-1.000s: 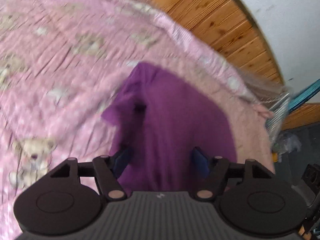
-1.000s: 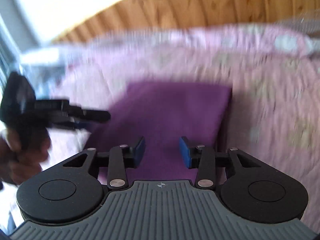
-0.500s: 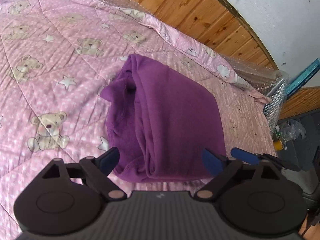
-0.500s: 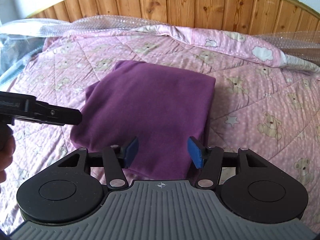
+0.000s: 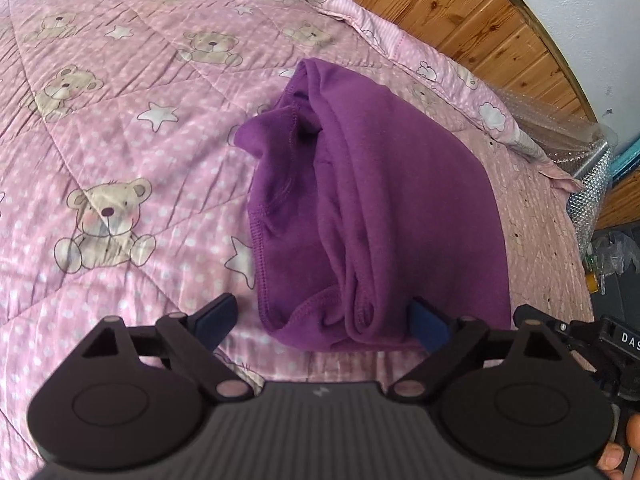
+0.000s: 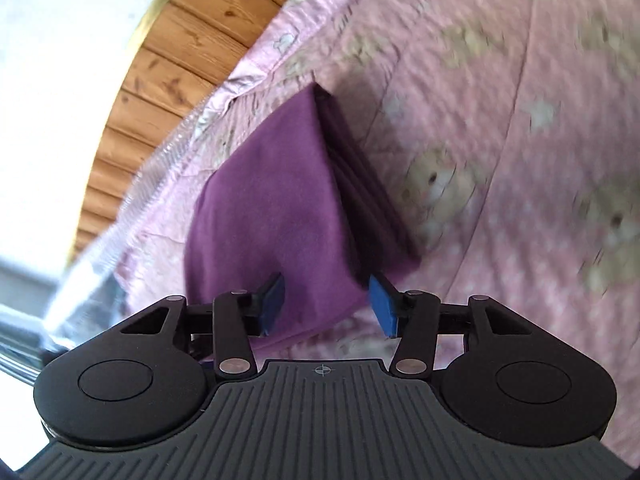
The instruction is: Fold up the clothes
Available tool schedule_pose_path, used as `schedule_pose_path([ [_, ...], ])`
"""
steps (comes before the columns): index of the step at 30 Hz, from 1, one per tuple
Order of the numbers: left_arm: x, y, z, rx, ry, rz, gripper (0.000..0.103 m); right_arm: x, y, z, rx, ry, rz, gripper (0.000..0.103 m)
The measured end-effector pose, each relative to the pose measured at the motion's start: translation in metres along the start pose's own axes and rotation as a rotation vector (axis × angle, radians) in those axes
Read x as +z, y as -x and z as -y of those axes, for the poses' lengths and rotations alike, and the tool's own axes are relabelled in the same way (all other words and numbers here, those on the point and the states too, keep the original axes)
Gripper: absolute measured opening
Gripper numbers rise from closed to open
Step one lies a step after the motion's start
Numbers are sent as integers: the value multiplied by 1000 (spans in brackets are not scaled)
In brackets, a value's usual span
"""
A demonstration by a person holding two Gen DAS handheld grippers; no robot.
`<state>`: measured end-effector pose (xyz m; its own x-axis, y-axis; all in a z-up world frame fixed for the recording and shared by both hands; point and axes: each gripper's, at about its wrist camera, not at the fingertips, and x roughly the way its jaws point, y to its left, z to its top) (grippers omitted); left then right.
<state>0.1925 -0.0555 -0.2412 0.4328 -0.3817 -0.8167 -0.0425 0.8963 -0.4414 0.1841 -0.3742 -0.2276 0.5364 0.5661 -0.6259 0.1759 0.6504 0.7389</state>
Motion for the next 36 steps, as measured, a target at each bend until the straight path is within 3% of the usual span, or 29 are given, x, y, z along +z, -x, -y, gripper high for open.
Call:
schedule_pose_path([
  [3, 1, -3, 4, 11, 16, 7, 97, 4, -17, 0, 5, 5, -32, 55],
  [4, 2, -4, 5, 21, 18, 11, 97, 7, -20, -2, -3, 28, -26, 38],
  [5, 2, -4, 7, 26, 24, 11, 98, 10, -23, -3, -13, 57, -16, 13],
  [10, 0, -7, 18, 65, 11, 12, 99, 18, -22, -15, -134, 253, 18, 8],
  [12, -2, -8, 23, 92, -25, 19, 99, 19, -28, -10, -128, 270, -6, 9],
  [16, -5, -6, 23, 103, -23, 30, 99, 20, -10, -15, -120, 306, 31, 10],
  [19, -4, 6, 18, 97, 36, 34, 97, 20, 5, -19, -116, 334, 64, 25],
  [20, -4, 8, 18, 98, 40, 38, 97, 20, 10, -21, -114, 344, 75, 25],
  [24, -7, 6, 19, 150, 16, -1, 98, 24, -20, -14, -168, 420, -93, 25],
  [25, -6, 10, 23, 174, -1, -4, 98, 26, -18, -19, -191, 448, -102, 29],
  [27, -5, 22, 36, 220, -49, 8, 98, 26, 0, -37, -236, 520, -77, 41],
  [29, -5, 40, 52, 261, -119, 44, 99, 18, 27, -59, -245, 630, -28, 70],
  [31, -7, 60, 69, 282, -179, 85, 99, 5, 48, -73, -265, 708, -1, 83],
  [33, -12, 80, 84, 283, -211, 121, 102, -10, 64, -84, -300, 757, 9, 83],
  [36, -20, 108, 101, 254, -223, 164, 103, -28, 81, -86, -339, 731, 18, 85],
])
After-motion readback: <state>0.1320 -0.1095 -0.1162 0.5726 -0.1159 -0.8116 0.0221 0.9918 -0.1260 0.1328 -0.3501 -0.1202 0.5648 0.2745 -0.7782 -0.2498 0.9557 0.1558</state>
